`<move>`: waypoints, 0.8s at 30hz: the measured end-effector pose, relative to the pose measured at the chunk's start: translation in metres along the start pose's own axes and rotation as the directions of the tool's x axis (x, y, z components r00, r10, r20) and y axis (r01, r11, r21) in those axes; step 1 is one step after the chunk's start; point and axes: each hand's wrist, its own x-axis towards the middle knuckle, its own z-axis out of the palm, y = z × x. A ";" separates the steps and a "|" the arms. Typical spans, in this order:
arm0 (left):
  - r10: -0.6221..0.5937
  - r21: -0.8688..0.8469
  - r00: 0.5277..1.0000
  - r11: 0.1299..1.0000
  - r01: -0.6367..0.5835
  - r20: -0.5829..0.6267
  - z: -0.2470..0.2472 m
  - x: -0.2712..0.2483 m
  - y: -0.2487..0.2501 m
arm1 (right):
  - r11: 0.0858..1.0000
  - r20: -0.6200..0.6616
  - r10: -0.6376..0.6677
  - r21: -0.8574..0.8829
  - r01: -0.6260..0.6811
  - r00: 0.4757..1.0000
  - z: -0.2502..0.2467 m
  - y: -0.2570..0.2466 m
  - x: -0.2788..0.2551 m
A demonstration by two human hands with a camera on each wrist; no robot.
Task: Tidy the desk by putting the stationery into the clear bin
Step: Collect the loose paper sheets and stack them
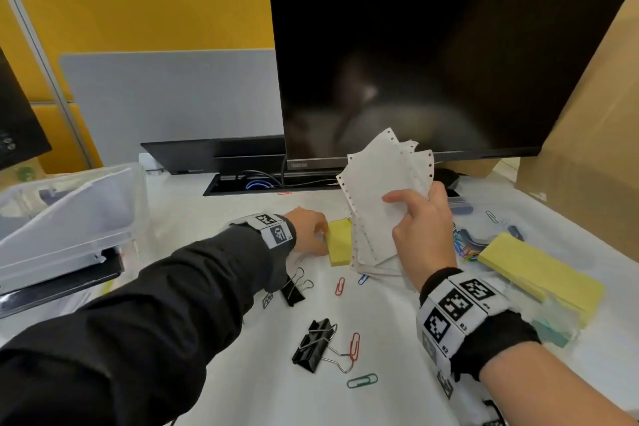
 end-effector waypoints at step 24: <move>-0.316 -0.618 0.618 0.697 -0.363 -0.719 -0.097 -0.076 -0.013 | 0.963 -0.021 0.053 0.267 -0.046 0.998 -0.006 -0.018 -0.012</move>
